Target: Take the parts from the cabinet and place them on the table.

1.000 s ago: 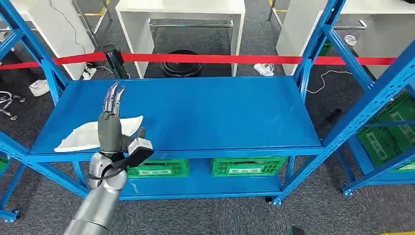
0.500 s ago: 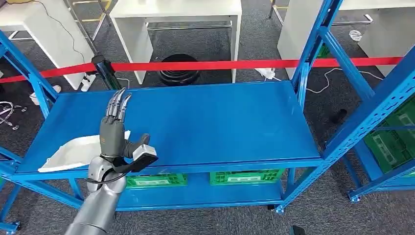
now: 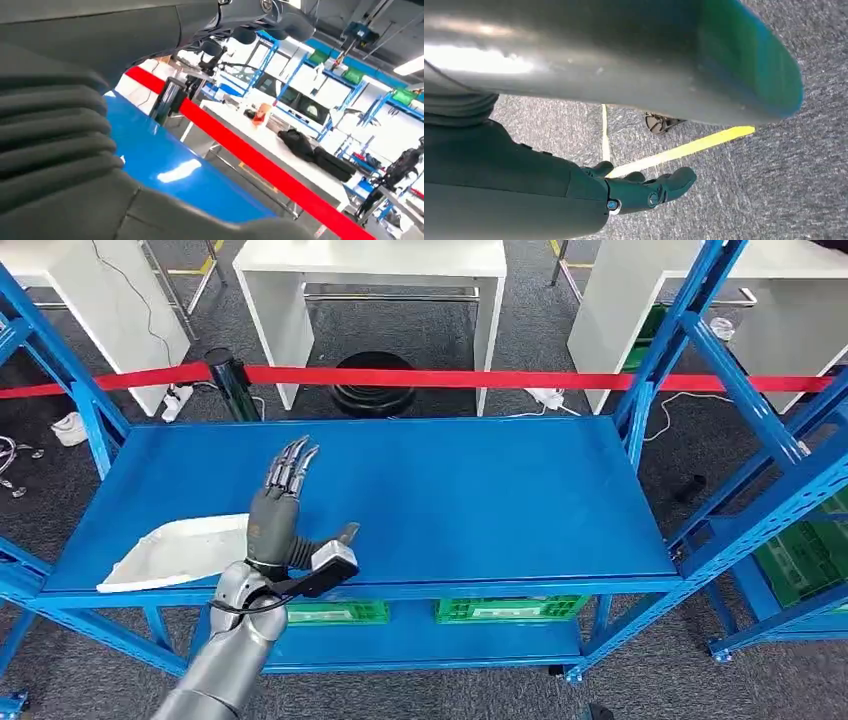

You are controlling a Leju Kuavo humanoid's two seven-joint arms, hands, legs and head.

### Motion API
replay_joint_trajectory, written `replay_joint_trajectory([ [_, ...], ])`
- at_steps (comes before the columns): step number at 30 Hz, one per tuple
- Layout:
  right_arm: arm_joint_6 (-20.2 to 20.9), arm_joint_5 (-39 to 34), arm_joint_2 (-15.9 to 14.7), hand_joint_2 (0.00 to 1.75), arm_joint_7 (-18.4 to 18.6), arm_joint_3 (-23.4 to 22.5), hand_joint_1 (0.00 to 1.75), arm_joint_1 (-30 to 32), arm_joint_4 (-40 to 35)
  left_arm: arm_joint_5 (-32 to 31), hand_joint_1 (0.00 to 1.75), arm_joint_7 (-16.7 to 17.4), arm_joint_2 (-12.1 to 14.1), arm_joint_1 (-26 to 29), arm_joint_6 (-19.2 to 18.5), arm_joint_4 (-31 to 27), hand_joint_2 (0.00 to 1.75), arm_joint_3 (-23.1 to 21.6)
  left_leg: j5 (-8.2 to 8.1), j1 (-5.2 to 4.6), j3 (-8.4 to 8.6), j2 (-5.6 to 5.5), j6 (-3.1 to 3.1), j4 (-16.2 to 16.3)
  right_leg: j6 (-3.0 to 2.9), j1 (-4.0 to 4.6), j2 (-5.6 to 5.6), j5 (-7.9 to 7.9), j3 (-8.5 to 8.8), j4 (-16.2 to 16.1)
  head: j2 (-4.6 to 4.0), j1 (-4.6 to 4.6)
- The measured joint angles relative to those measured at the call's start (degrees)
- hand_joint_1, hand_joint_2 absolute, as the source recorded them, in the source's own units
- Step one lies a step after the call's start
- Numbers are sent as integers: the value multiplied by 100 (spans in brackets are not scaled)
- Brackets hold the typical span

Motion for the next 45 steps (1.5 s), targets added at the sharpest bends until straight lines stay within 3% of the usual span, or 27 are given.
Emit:
replay_joint_trajectory([
  [3,-90,44,81,0,166,-2,0,-2,0,-81,0,122,7,9,-63,83,175,-118,-3,-3,2,0,10,1,49,-3,0,-1,9,-6,0,0],
  [9,-674,92,468,0,557,-2,0,-4,0,-221,0,643,33,505,55,-40,175,-302,-4,-2,20,4,9,-8,57,0,1,-6,15,-6,-2,-2],
  [11,-780,142,590,0,669,0,0,-3,0,-527,0,798,55,764,112,-164,175,-290,-4,-2,29,3,8,-18,60,-1,1,-11,18,-6,0,-2],
  [16,-1003,183,783,0,973,0,0,-32,48,-1546,0,371,66,1109,131,-243,175,193,-2,3,35,3,5,-26,52,4,0,-16,17,-5,0,-2],
  [17,-1065,135,809,0,1036,7,0,-41,79,-1646,0,332,59,1083,131,-192,0,326,-1,4,36,3,3,-27,52,5,0,-17,17,-5,0,-2],
  [18,-1134,83,824,0,1105,13,0,-52,109,-1791,0,362,48,1036,131,-118,175,476,0,4,39,3,2,-29,51,5,0,-17,20,-5,-2,-2],
  [22,-1182,-140,868,0,1182,109,0,-64,225,-2349,0,955,26,846,131,124,175,848,3,4,42,3,-2,-29,51,6,0,-16,23,-4,-2,-2],
  [26,-1148,-380,885,0,1034,229,0,-61,282,-2674,0,1243,30,774,133,179,175,1099,3,4,44,3,-2,-29,51,4,1,-16,29,-4,0,-2],
  [27,-1123,-477,885,0,970,284,0,-59,286,-2855,0,1292,39,793,133,122,0,1183,3,4,44,3,-2,-29,51,4,1,-16,28,-4,0,-2],
  [32,-1023,-831,885,0,782,534,0,-58,326,-3040,0,1027,87,786,136,-99,0,1782,3,4,45,3,-3,-29,51,5,1,-16,28,-4,-2,-2],
  [41,-929,-1235,885,0,763,955,0,-19,358,-2990,0,441,247,767,136,-208,0,2619,3,6,47,5,-3,-30,48,8,3,-18,28,-4,-2,-2],
  [45,-933,-1421,883,0,737,1193,0,20,358,-3066,0,380,286,764,136,-184,0,2986,3,6,46,4,-3,-30,46,8,3,-19,28,-4,0,-2],
])
